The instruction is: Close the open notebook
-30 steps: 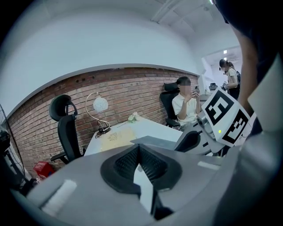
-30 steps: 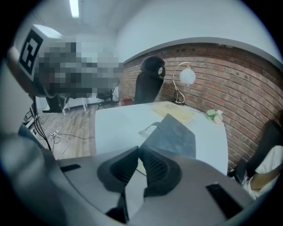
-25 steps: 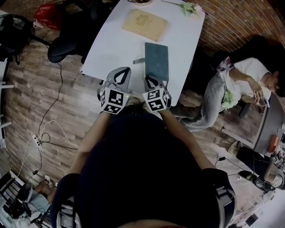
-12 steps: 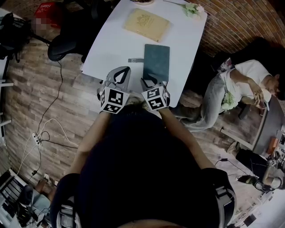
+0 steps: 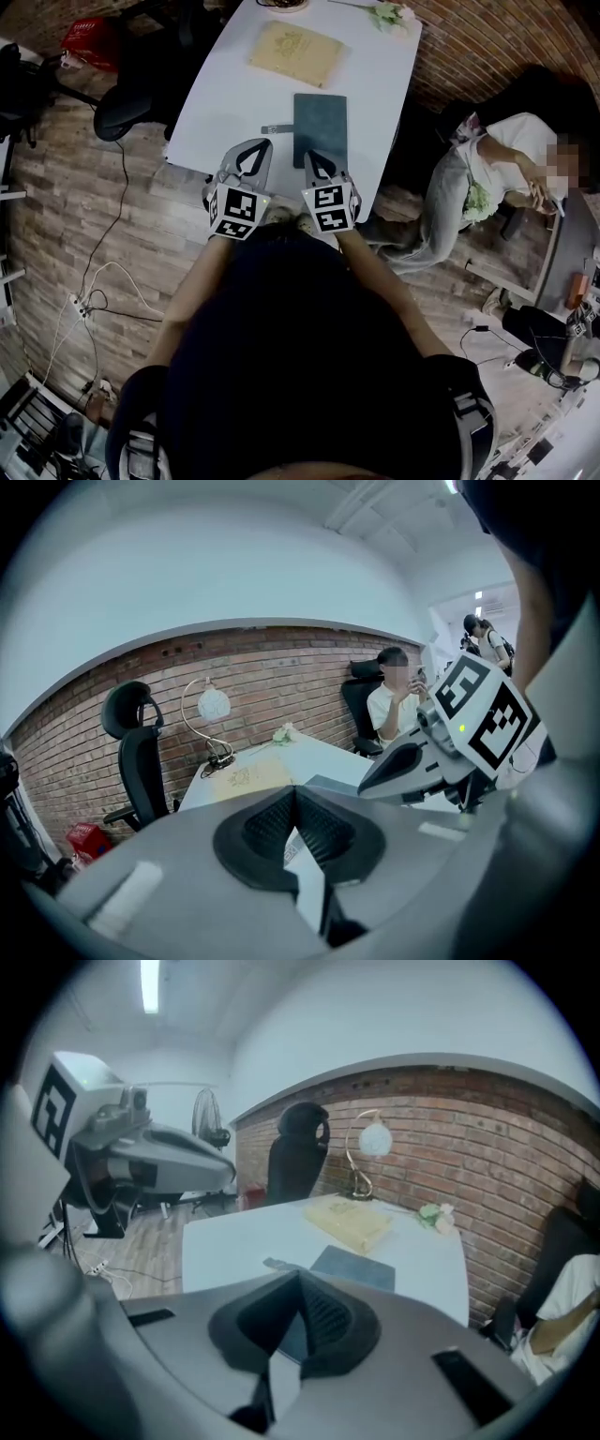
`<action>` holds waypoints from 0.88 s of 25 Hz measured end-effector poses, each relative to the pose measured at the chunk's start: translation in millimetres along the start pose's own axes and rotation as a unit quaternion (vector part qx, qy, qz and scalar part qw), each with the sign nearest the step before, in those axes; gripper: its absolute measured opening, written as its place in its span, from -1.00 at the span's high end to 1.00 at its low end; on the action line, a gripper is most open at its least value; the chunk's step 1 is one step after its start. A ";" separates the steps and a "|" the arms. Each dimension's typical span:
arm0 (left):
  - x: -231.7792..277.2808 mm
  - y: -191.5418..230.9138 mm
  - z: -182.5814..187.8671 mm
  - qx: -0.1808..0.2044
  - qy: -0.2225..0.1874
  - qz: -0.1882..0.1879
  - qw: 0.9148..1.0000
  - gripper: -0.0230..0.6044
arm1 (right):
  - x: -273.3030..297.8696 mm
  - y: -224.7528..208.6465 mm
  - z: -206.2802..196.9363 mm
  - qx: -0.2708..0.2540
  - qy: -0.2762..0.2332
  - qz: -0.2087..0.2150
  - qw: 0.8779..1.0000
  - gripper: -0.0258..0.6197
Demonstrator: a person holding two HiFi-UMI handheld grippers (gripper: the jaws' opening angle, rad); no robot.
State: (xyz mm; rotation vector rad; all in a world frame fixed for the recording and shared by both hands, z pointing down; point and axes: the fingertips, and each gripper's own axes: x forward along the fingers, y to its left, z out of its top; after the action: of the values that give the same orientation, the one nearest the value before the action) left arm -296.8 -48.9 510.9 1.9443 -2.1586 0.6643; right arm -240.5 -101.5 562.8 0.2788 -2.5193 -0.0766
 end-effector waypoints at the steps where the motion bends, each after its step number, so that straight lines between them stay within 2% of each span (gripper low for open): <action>1: 1.1 0.2 6.6 0.000 -0.009 -0.001 1.000 0.94 | -6.2 -7.3 7.1 0.011 -0.013 -0.013 1.000 0.88; 4: 3.9 1.9 36.7 0.001 -0.045 -0.005 0.999 0.94 | -32.0 -35.0 35.4 0.038 -0.060 -0.056 0.996 0.88; 7: 3.6 3.4 86.1 0.013 -0.099 -0.008 0.995 0.94 | -67.6 -68.8 69.5 0.060 -0.115 -0.105 0.986 0.88; 11: -1.5 0.3 160.9 0.031 -0.182 -0.019 0.983 0.94 | -131.2 -114.5 120.7 0.067 -0.193 -0.180 0.962 0.88; 14: -8.0 -0.4 214.5 0.027 -0.226 -0.025 0.973 0.94 | -182.2 -141.7 156.4 0.067 -0.245 -0.224 0.941 0.88; 18: -22.2 6.6 273.6 0.015 -0.264 -0.016 0.964 0.94 | -239.3 -167.3 190.4 0.063 -0.292 -0.270 0.915 0.88; 22: -35.4 9.8 303.1 -0.008 -0.272 -0.010 0.962 0.94 | -276.3 -180.0 208.3 0.057 -0.317 -0.297 0.899 0.88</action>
State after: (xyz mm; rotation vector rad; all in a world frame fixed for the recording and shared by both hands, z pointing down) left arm -249.0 -145.4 225.2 2.3468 -2.4095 0.1010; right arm -105.8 -219.1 216.2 1.2424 -2.9712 -0.3031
